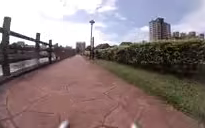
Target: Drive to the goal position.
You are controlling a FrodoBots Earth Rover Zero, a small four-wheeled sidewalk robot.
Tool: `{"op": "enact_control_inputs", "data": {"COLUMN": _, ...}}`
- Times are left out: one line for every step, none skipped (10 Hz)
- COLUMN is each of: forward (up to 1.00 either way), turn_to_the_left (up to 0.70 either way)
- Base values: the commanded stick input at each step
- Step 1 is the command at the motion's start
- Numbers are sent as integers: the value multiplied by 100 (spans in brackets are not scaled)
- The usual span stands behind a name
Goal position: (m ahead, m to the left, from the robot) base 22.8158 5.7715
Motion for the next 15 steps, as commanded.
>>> {"op": "enact_control_inputs", "data": {"forward": 100, "turn_to_the_left": 3}}
{"op": "enact_control_inputs", "data": {"forward": 100, "turn_to_the_left": 4}}
{"op": "enact_control_inputs", "data": {"forward": 100, "turn_to_the_left": 13}}
{"op": "enact_control_inputs", "data": {"forward": 100, "turn_to_the_left": 40}}
{"op": "enact_control_inputs", "data": {"forward": 100, "turn_to_the_left": 40}}
{"op": "enact_control_inputs", "data": {"forward": 100, "turn_to_the_left": 40}}
{"op": "enact_control_inputs", "data": {"forward": 100, "turn_to_the_left": 40}}
{"op": "enact_control_inputs", "data": {"forward": 100, "turn_to_the_left": 30}}
{"op": "enact_control_inputs", "data": {"forward": 100, "turn_to_the_left": 7}}
{"op": "enact_control_inputs", "data": {"forward": 100, "turn_to_the_left": 0}}
{"op": "enact_control_inputs", "data": {"forward": 100, "turn_to_the_left": 0}}
{"op": "enact_control_inputs", "data": {"forward": 100, "turn_to_the_left": 0}}
{"op": "enact_control_inputs", "data": {"forward": 100, "turn_to_the_left": 0}}
{"op": "enact_control_inputs", "data": {"forward": 100, "turn_to_the_left": 0}}
{"op": "enact_control_inputs", "data": {"forward": 100, "turn_to_the_left": 0}}
